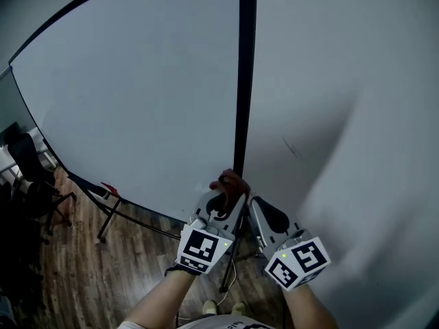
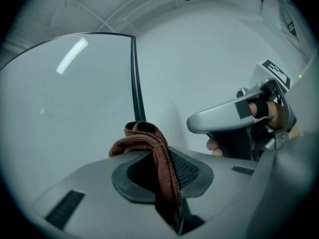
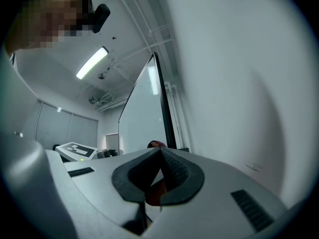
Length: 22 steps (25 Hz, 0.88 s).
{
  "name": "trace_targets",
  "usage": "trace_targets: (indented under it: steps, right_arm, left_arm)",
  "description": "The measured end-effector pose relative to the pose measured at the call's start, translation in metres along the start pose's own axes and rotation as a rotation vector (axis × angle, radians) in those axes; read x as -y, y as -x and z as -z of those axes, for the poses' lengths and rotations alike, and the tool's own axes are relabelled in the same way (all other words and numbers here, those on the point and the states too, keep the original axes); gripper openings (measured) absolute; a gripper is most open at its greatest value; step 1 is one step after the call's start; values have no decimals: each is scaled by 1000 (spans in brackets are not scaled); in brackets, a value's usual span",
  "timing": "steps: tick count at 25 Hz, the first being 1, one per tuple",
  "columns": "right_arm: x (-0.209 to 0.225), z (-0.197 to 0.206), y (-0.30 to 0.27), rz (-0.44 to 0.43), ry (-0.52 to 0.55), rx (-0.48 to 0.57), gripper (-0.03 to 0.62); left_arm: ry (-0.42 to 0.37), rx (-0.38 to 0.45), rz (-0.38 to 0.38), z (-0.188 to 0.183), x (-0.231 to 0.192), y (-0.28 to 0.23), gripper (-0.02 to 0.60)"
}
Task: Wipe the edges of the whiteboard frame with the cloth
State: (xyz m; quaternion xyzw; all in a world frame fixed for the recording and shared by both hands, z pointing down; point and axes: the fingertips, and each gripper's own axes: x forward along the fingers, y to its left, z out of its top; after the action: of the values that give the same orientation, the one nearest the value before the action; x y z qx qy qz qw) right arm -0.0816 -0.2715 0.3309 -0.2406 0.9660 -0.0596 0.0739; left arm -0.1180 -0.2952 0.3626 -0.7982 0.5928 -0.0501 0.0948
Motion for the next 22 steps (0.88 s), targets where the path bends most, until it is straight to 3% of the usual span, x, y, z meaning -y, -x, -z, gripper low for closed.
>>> trace_targets:
  steps: [9, 22]
  right_arm:
    - [-6, -43, 3, -21, 57, 45, 2]
    - [-17, -120, -20, -57, 148, 86, 3]
  left_arm:
    - [-29, 56, -9, -64, -11, -4, 72]
    - [-55, 76, -31, -139, -34, -13, 72]
